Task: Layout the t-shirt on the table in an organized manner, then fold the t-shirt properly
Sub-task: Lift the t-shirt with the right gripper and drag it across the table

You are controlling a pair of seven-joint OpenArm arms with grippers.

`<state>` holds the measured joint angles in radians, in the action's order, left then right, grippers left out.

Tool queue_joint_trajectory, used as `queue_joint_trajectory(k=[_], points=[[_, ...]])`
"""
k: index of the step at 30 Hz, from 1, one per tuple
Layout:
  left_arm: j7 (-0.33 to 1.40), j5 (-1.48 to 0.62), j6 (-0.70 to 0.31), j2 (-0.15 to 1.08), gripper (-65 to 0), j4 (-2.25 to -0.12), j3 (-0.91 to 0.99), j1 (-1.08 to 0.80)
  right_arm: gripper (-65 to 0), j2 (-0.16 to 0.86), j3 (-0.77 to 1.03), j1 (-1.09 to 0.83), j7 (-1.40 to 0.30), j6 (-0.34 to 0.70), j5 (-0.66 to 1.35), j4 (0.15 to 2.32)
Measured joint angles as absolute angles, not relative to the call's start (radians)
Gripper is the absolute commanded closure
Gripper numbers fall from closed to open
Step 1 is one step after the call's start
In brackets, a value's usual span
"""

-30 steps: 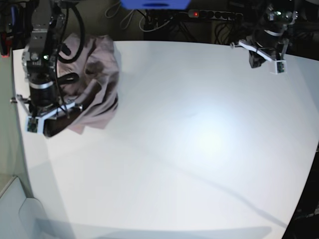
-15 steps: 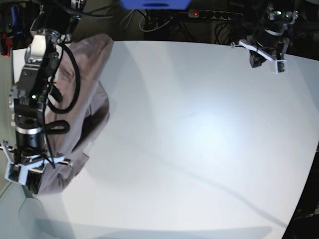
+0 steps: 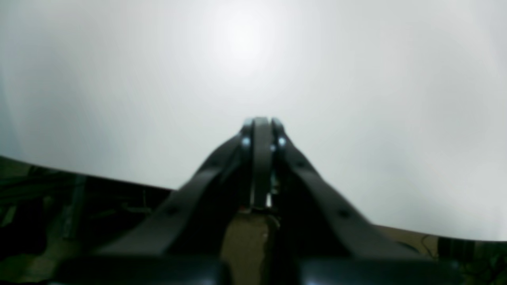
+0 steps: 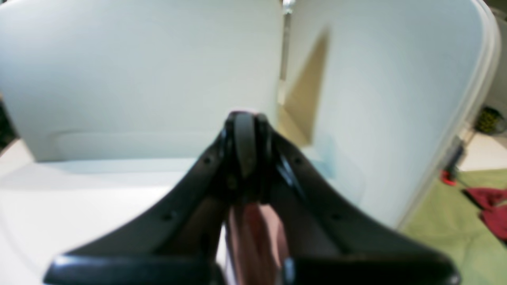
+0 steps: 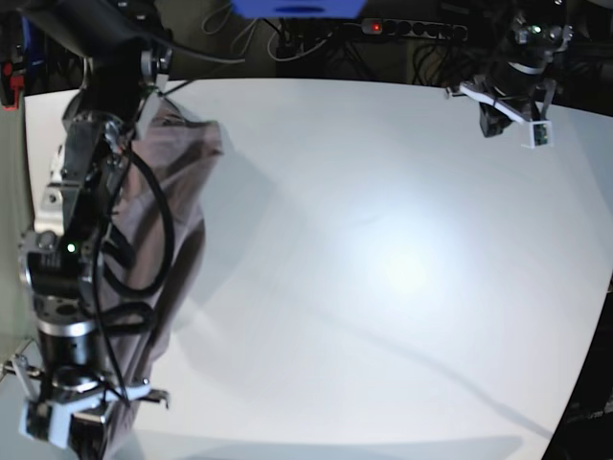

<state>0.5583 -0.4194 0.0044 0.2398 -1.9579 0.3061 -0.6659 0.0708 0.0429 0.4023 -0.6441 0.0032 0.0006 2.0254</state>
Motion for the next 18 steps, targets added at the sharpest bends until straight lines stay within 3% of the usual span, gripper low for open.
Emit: queue_joint_trajectory(k=[10, 15, 18], points=[[0.551, -0.419, 0.004, 0.241, -0.1, -1.962, 0.307, -0.666, 0.0, -0.04, -0.184, 0.644, -0.733, 0.003, -0.003, 1.972], [0.551, -0.419, 0.004, 0.239, -0.1, -1.964, 0.307, -0.667, 0.0, -0.152, -0.285, 0.729, -0.735, 0.003, -0.12, 1.871], [0.55, -0.42, 0.004, 0.239, -0.1, -1.964, 0.307, -0.67, 0.0, -0.154, -0.326, 0.812, -0.736, 0.004, -0.125, 1.835]])
